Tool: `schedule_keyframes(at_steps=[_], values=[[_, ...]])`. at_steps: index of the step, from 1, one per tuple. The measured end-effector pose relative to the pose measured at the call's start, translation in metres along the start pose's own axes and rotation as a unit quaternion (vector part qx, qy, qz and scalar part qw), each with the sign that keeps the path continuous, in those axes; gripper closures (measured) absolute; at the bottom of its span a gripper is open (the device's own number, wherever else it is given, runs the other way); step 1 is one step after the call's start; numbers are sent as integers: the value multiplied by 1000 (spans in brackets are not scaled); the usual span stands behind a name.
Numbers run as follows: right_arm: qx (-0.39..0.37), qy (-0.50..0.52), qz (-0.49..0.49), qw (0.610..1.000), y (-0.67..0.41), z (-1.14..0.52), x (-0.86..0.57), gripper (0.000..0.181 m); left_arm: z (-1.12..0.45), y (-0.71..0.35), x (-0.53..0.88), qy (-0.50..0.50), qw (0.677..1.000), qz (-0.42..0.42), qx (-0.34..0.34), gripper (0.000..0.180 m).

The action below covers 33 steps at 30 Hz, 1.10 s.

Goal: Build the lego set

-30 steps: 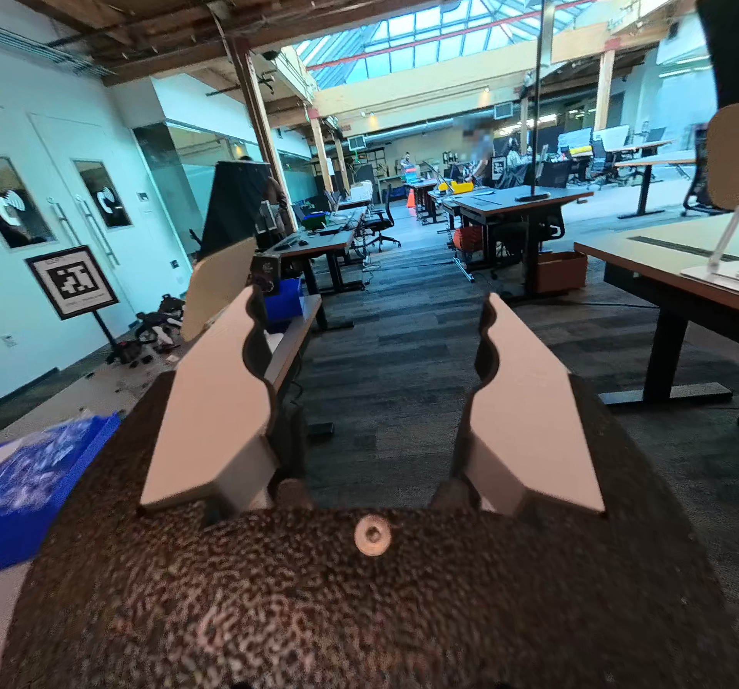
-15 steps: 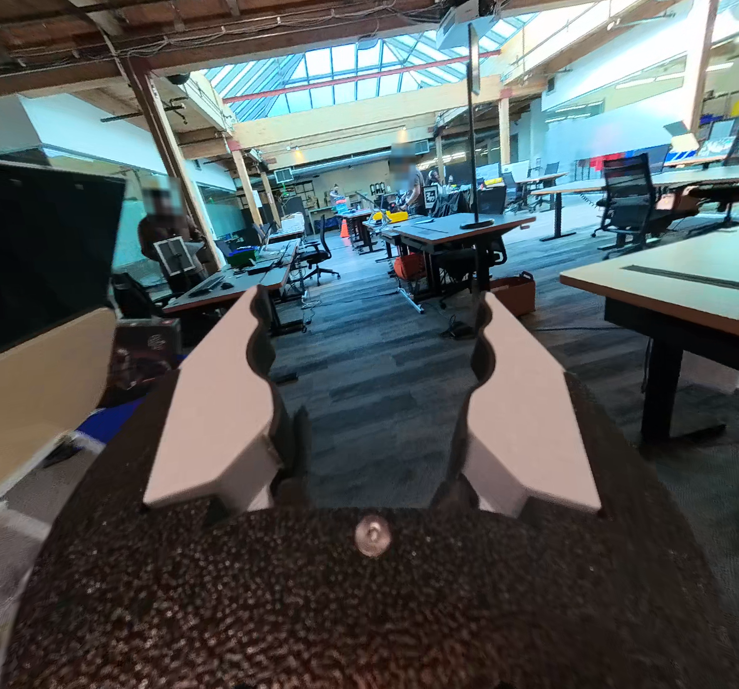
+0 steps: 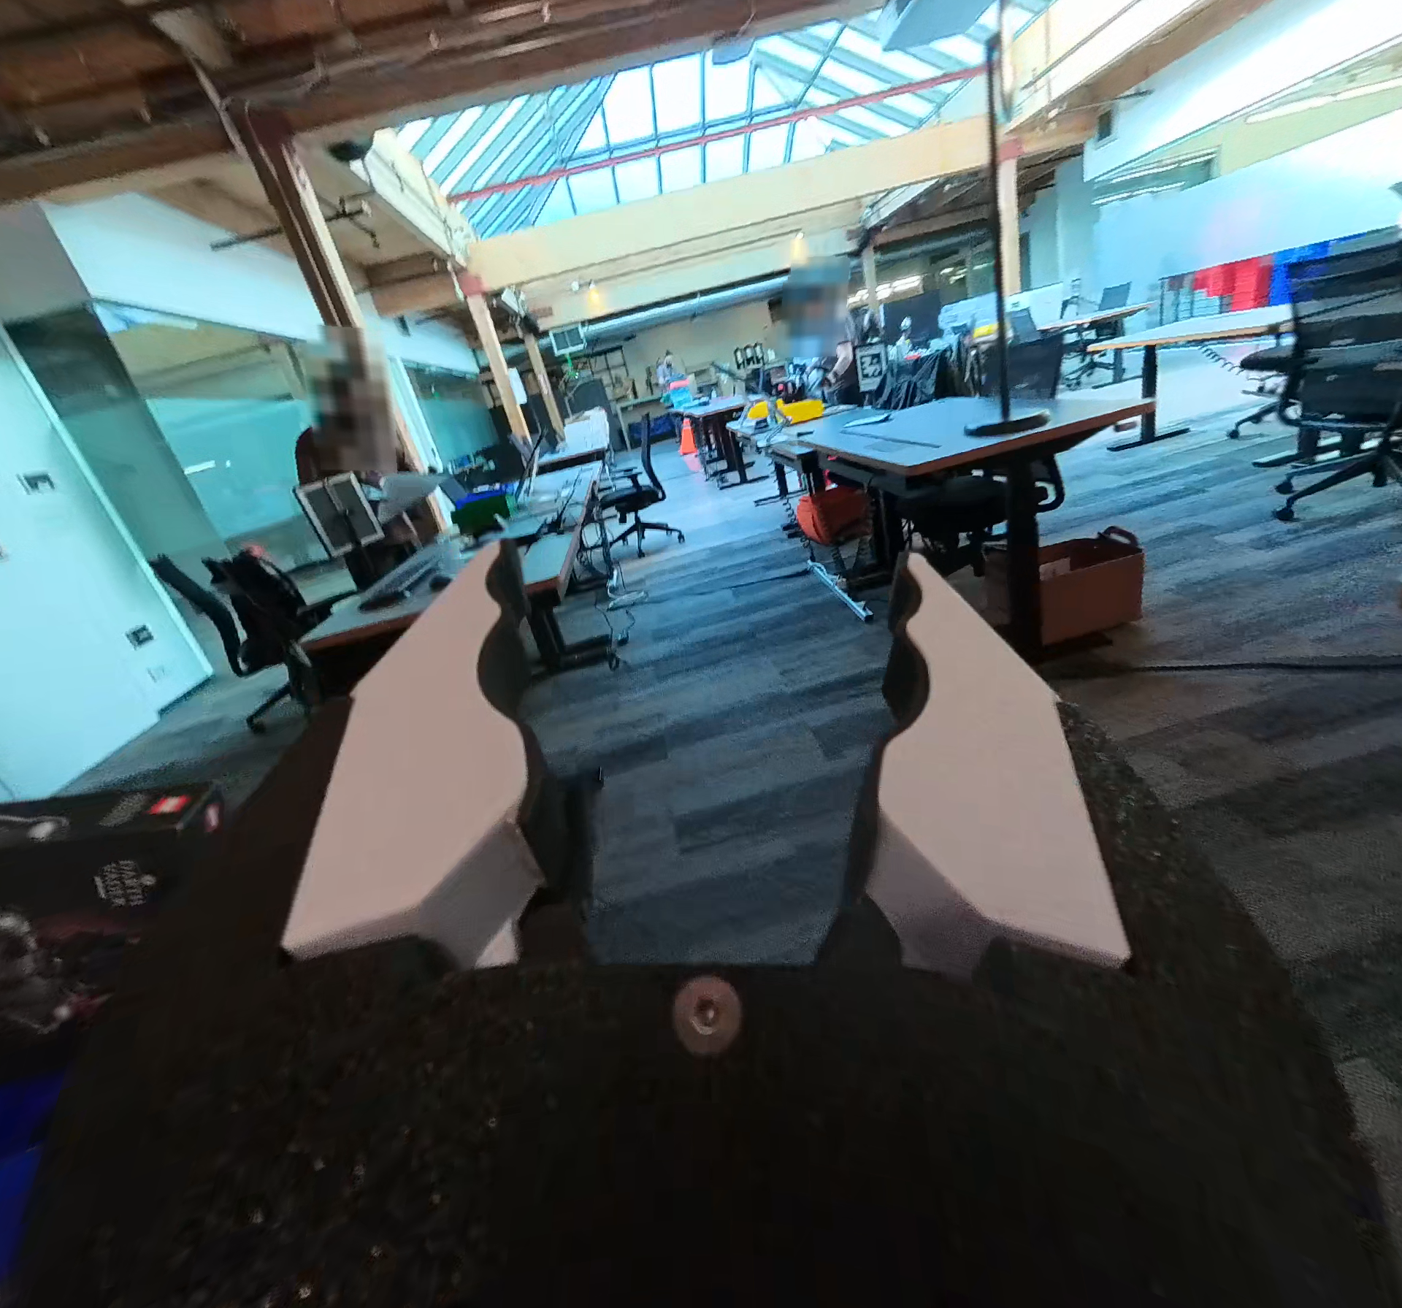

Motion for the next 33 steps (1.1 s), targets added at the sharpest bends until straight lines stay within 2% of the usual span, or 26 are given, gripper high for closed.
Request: schedule_keyframes(at_steps=[5,9,12,15,20,27,33], values=[[-21,-30,-3,999,67,-117,0,94,-92,84,34,-17,999,-18,36,85],[-35,-15,-11,999,129,-229,-14,96,-201,144,71,-29,999,-18,35,85],[-14,-25,-34,999,165,-316,-25,95,-288,171,93,-33,998,-5,44,82],[24,-49,-39,998,189,-390,-38,94,-379,195,104,-18,999,-12,26,83],[49,-23,-36,998,248,-477,-84,94,-518,241,94,24,998,51,16,80],[76,-65,-23,995,369,-608,-136,96,-688,325,101,3,990,137,-21,75],[66,-129,-31,989,449,-793,-165,95,-835,391,143,-67,990,125,-18,76]])
Point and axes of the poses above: each gripper's, where its closed fingertips meet, z back along the fingers, y out of its underside, x = y × z across the jaws, the point moved 3 cm from there along z, back along the fingers, and after that the axes turned 9 degrees about -x, right-handed, at the moved point
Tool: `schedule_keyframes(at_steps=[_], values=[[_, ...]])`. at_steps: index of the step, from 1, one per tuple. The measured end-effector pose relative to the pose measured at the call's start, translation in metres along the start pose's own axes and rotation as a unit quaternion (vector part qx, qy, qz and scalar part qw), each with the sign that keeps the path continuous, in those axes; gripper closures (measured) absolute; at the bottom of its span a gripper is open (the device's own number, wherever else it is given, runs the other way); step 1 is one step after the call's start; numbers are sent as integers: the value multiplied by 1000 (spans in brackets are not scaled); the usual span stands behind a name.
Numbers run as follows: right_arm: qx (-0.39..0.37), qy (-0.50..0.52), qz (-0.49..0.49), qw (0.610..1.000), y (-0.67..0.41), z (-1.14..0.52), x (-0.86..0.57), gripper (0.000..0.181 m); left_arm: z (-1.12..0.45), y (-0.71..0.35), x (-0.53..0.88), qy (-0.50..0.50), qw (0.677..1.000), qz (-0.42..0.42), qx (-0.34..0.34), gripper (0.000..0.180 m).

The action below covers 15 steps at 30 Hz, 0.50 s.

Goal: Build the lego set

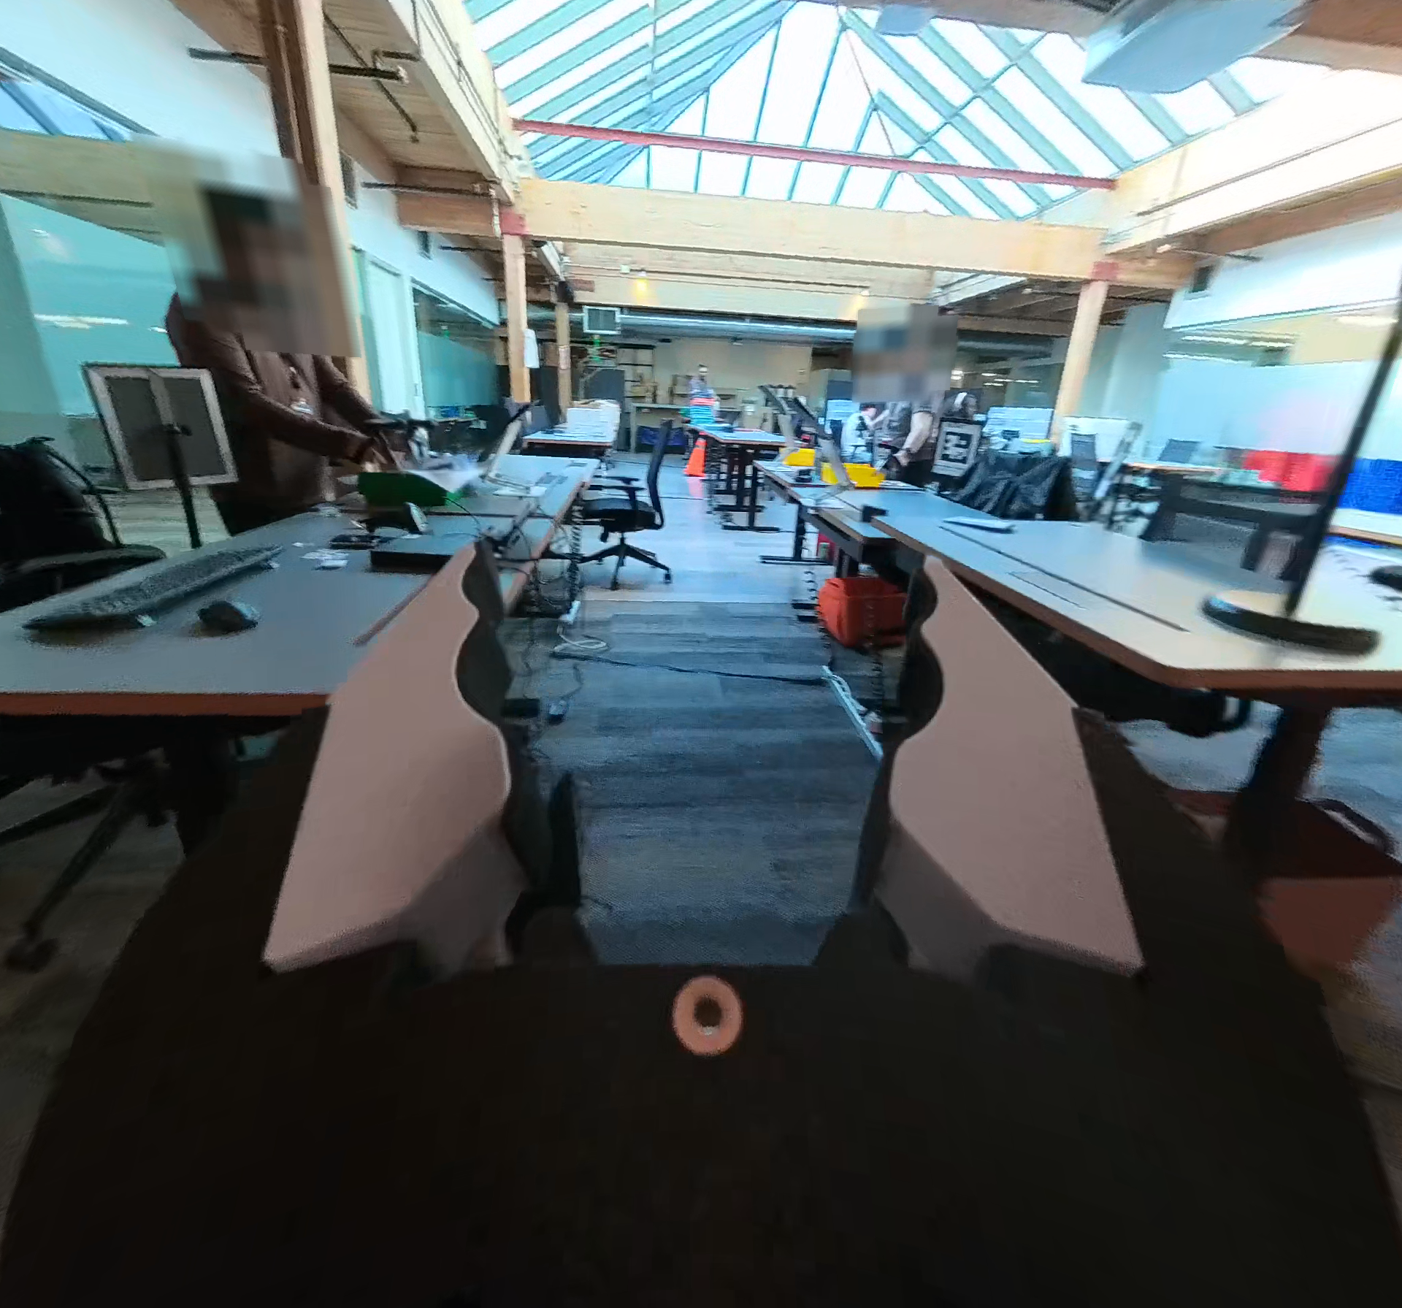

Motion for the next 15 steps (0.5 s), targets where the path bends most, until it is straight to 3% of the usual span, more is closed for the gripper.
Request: schedule_keyframes(at_steps=[10,15], values=[[-14,-160,-91,983,61,-286,16,96,-80,36,149,-186,975,-116,24,86],[-26,-180,-133,974,101,-411,74,92,-87,49,255,-268,949,-166,28,87]])
Point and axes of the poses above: each gripper's, where its closed fingertips meet, z back along the fingers, y out of its underside, x = y × z across the jaws, the point moved 3 cm from there along z, back along the fingers, and after that the axes turned 9 degrees about -x, right-handed, at the moved point
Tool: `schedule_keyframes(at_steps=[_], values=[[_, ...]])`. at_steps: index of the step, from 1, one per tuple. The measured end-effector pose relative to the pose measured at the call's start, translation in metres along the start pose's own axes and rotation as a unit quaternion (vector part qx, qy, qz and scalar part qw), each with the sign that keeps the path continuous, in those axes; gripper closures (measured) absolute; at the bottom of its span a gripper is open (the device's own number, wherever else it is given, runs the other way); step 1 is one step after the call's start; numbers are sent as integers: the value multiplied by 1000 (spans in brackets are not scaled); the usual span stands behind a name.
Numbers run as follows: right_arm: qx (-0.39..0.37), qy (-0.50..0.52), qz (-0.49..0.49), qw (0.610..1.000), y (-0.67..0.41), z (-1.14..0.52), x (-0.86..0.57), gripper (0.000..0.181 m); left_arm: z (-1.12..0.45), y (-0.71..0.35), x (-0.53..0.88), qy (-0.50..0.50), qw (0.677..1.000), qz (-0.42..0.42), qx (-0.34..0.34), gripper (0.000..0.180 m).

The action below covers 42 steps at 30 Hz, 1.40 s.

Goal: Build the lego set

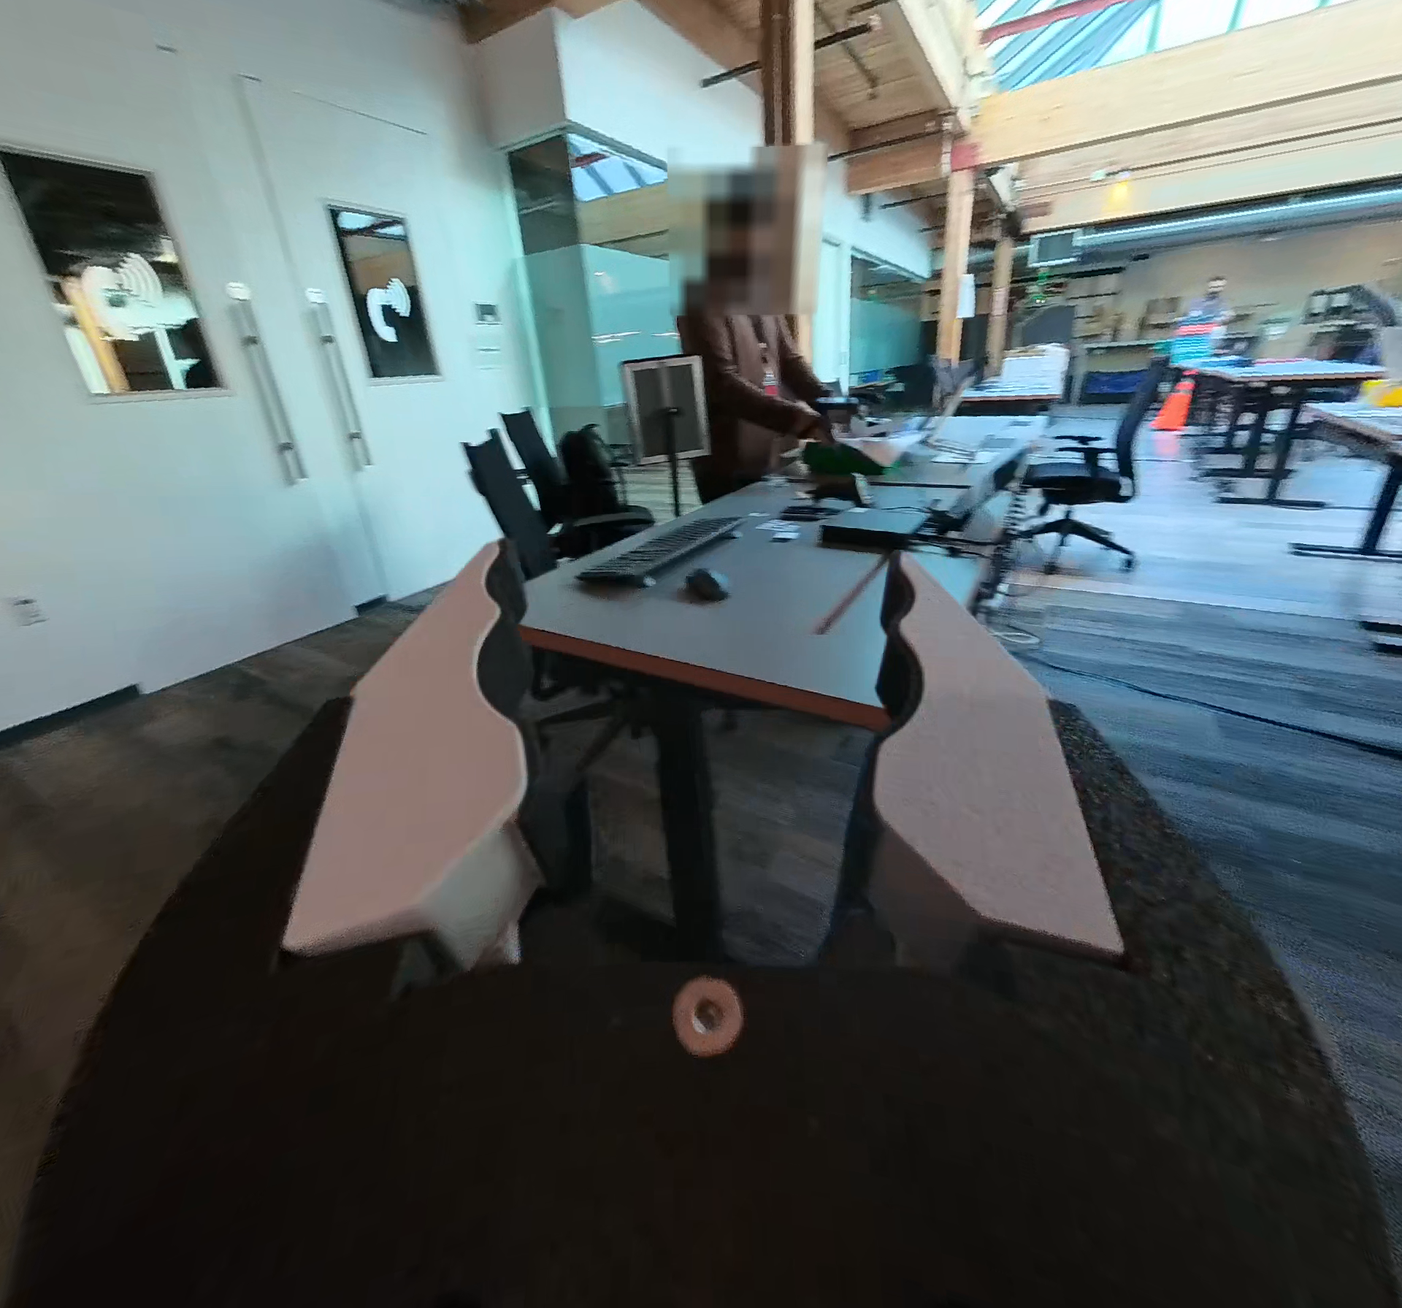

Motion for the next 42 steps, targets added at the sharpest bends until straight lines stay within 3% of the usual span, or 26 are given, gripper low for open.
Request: schedule_keyframes(at_steps=[7,22,28,33,42], values=[[67,-88,-79,991,101,-200,32,88,-112,41,86,-72,997,-3,10,84],[172,-140,-79,972,266,-593,44,94,-344,126,169,-98,990,-99,15,86],[266,-153,-68,949,335,-728,37,104,-427,160,203,-102,989,-104,36,88],[339,-135,-62,929,391,-794,38,102,-471,193,220,-92,993,-63,48,89],[403,-61,-43,912,432,-835,36,101,-533,241,253,-33,997,-12,71,90]])
Point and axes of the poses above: each gripper's, where its closed fingertips meet, z back along the fingers, y out of its underside, x = y × z across the jaws, the point moved 3 cm from there along z, back along the fingers, and after that the axes turned 9 degrees about -x, right-handed, at the moved point
